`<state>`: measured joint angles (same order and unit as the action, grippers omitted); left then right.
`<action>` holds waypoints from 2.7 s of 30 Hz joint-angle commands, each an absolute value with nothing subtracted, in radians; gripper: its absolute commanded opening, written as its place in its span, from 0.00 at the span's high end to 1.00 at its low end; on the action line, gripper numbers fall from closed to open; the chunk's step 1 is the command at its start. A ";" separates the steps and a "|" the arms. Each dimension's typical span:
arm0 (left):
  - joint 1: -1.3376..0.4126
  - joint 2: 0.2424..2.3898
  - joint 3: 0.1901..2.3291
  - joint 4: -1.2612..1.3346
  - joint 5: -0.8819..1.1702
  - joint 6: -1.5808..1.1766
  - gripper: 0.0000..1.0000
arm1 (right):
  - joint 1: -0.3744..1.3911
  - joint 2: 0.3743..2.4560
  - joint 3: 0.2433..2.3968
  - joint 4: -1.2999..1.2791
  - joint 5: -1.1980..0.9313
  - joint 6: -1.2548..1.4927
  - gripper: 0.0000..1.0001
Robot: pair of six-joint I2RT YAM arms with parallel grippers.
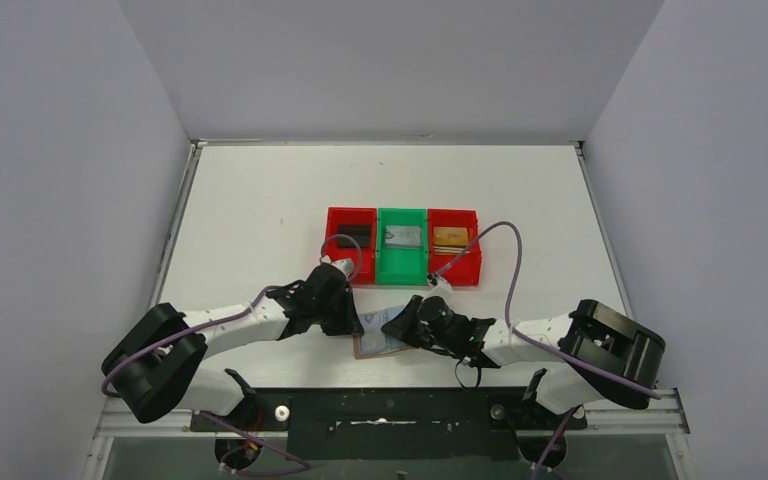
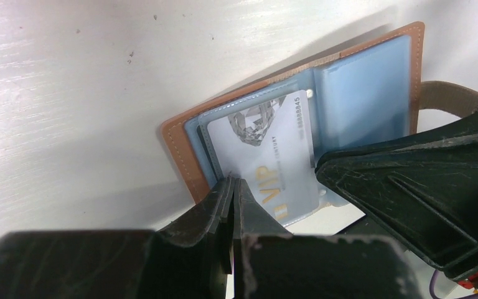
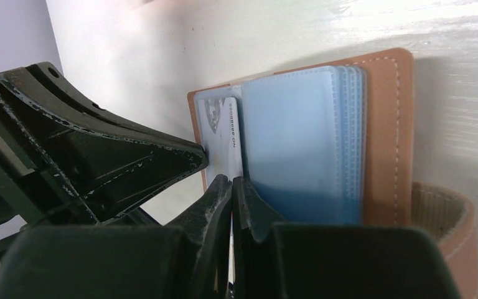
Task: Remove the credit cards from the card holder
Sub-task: Remove the credit card from the card holder.
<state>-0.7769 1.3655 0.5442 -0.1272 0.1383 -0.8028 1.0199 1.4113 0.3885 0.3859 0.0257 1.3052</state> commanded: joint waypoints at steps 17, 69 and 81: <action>-0.782 1.431 0.526 -0.181 0.103 -0.737 1.00 | 1.027 1.438 0.468 0.219 0.069 1.323 0.70; -0.782 1.315 0.682 -0.180 0.119 -0.747 0.74 | 0.999 1.410 0.367 0.296 0.031 1.397 1.00; -0.782 1.446 0.558 -0.018 0.227 -0.792 0.83 | 1.000 1.381 0.358 0.281 0.037 1.404 1.00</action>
